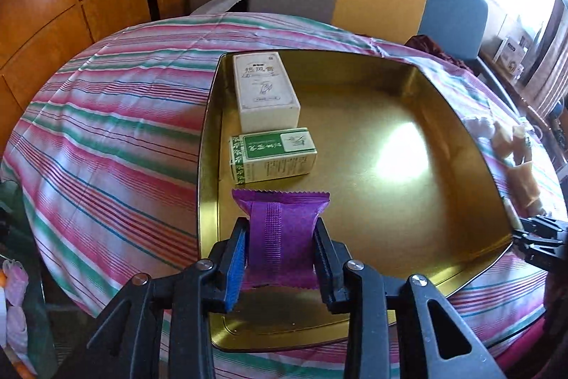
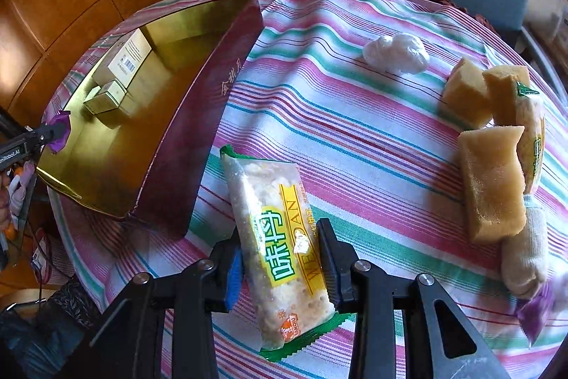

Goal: Organize objects
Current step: 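Place the purple sachet in the tray with the left gripper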

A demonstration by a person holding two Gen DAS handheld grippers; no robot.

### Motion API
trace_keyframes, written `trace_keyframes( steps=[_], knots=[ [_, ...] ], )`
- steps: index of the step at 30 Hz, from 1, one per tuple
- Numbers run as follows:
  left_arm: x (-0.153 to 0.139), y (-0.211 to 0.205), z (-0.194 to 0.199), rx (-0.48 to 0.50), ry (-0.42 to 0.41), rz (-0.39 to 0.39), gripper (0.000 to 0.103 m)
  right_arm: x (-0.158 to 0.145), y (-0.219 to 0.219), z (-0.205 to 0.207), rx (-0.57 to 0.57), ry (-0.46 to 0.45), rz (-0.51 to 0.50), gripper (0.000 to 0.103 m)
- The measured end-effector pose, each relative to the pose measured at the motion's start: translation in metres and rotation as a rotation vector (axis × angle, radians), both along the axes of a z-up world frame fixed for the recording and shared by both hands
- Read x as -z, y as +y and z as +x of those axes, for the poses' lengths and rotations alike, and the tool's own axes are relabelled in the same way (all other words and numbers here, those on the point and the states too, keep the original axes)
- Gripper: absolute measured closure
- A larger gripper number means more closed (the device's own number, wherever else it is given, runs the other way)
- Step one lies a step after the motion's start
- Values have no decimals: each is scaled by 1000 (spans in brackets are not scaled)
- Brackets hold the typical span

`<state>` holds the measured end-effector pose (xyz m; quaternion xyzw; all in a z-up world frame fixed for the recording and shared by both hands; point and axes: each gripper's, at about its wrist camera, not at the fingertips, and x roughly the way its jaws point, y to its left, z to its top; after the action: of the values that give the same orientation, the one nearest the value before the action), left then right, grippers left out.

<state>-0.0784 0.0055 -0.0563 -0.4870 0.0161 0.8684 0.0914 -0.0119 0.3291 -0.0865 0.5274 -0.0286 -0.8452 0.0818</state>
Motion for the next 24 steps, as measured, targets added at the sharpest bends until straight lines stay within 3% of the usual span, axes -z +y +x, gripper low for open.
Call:
trace_keyframes(
  steps=[5, 24],
  knots=[
    [-2, 0, 5, -14, 20, -43, 64, 1, 1, 0, 5, -2, 4, 65],
    [-31, 4, 38, -39, 134, -46, 64, 2, 1, 1, 20, -1, 17, 65]
  ],
)
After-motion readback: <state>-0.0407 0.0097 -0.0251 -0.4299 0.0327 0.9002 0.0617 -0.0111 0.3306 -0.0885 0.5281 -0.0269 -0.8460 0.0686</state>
